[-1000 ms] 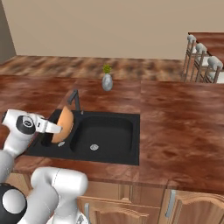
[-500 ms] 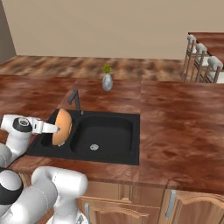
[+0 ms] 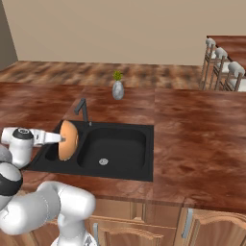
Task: Dump the garlic and sweet potato from the bowl so the bowl can be washed. Place the bowl in the sink after clearing the leftovers.
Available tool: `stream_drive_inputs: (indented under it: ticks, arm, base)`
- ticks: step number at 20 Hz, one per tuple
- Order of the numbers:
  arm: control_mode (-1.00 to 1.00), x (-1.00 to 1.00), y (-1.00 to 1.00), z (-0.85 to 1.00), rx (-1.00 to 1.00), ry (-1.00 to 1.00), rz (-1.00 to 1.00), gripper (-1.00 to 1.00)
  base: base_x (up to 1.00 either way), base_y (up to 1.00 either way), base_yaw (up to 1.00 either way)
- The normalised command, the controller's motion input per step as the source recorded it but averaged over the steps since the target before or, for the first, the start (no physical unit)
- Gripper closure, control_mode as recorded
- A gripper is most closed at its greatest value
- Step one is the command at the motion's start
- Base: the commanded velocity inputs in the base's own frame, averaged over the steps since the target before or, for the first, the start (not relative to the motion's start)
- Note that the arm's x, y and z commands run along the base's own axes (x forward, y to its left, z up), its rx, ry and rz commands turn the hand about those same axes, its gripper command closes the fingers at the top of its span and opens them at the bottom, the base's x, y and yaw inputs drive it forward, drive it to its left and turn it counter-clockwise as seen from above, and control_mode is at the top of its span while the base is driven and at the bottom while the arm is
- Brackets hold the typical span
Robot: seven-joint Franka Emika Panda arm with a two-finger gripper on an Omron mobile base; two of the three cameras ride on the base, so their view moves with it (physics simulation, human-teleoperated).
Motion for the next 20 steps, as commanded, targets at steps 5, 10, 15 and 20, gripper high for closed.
stream_drive_inputs:
  ticks: [5,10,15,20]
  arm:
    - [-1.00,0.33,0.03,0.00,-0.05,0.07,-0.01,1.00]
    - [-1.00,0.16,0.21,0.00,-0.14,0.02,0.00,1.00]
    - [-1.00,0.01,0.24,0.00,-0.20,0.00,0.00,1.00]
    - [-1.00,0.00,0.09,0.00,-0.12,0.00,0.00,1.00]
  base:
    - [0.00,0.00,0.00]
    - [0.00,0.00,0.00]
    - [0.00,0.00,0.00]
    - [0.00,0.00,0.00]
